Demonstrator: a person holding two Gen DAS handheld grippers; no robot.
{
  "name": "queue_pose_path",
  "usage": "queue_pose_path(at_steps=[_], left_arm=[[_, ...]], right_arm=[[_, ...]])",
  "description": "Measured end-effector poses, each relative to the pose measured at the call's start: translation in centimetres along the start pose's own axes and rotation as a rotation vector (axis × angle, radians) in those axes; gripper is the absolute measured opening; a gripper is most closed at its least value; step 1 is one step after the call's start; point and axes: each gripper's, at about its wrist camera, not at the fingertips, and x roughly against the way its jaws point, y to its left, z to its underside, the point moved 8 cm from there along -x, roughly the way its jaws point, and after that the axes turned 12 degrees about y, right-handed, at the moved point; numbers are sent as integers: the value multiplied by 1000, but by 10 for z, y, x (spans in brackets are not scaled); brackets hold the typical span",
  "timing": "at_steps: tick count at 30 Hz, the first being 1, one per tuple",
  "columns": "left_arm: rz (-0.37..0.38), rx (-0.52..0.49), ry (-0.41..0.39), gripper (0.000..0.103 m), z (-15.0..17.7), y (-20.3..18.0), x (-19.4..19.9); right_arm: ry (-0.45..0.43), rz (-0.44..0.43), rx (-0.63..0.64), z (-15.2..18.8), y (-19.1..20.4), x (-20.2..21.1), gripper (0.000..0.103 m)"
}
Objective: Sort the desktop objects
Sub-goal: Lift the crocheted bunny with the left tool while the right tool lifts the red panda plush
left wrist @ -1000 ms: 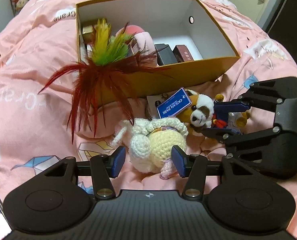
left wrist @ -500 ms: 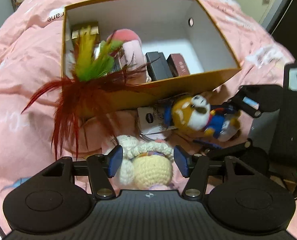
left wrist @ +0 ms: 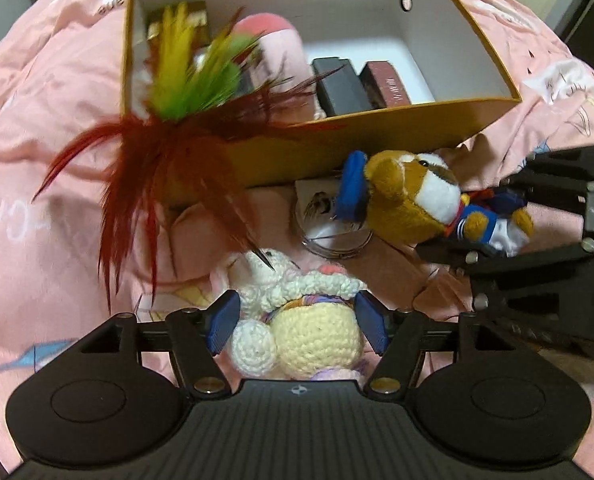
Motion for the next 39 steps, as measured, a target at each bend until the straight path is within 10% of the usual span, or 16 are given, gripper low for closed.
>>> queue_pose_path(at_steps=[18, 30, 39], left_arm=[[185, 124, -4, 73, 12, 22, -8], [150, 20, -74, 67, 17, 10, 6], [112, -17, -142, 66, 19, 4, 22]], right_arm=[[42, -92, -41, 11, 13, -22, 51], [92, -200, -44, 2, 3, -18, 64], [71, -222, -74, 6, 10, -20, 45]])
